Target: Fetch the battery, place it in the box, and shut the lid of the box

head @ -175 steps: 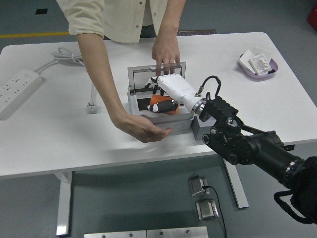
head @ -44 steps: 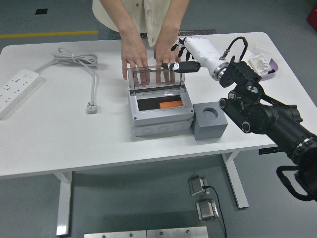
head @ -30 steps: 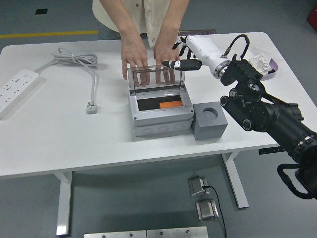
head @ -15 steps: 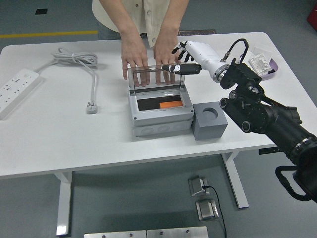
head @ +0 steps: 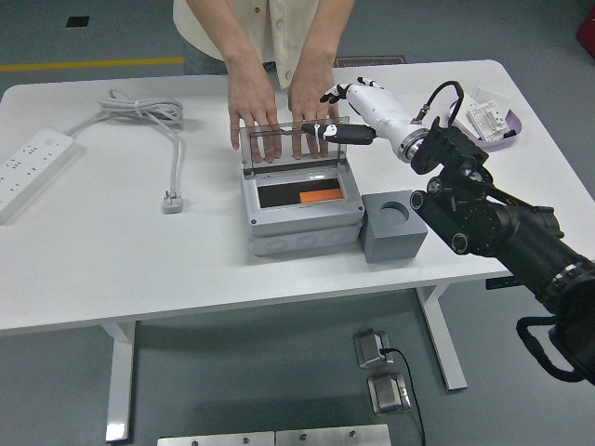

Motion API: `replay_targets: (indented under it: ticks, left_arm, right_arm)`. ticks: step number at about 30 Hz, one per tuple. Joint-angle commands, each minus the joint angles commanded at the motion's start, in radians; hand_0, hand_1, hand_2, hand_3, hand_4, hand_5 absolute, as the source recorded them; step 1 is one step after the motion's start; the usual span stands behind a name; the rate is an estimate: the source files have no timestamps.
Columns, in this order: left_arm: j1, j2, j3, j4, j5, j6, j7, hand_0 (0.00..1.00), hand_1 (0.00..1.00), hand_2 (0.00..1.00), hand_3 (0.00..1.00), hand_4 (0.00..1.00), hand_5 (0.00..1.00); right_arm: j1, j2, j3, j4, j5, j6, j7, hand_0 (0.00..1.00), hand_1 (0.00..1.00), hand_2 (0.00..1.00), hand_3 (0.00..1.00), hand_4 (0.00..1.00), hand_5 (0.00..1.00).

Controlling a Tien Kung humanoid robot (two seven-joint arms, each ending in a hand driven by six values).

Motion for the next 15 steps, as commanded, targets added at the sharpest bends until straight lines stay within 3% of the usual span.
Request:
replay_targets:
  ticks: [14,15]
  left_arm:
    - [0.003,-0.006,0.003,0.0,-0.009,0.001,0.0,0.589,0.682,0.706,0.755,0.803,0.917]
    - [0.004,-0.006,0.004,0.0,-0.009,0.001,0.0,0.589,0.683,0.706,0.755,0.803,0.916]
  right_arm:
    - [-0.033,-0.03,-0.057,0.067,0.017,-0.004,-0.021,0.989,0.79,0.771,0.768,0.985,0.872]
    - [-0.04,-0.037,-0.064,0.081,0.02,-0.003,-0.024,0.979,0.784,0.765,0.768,0.985,0.905]
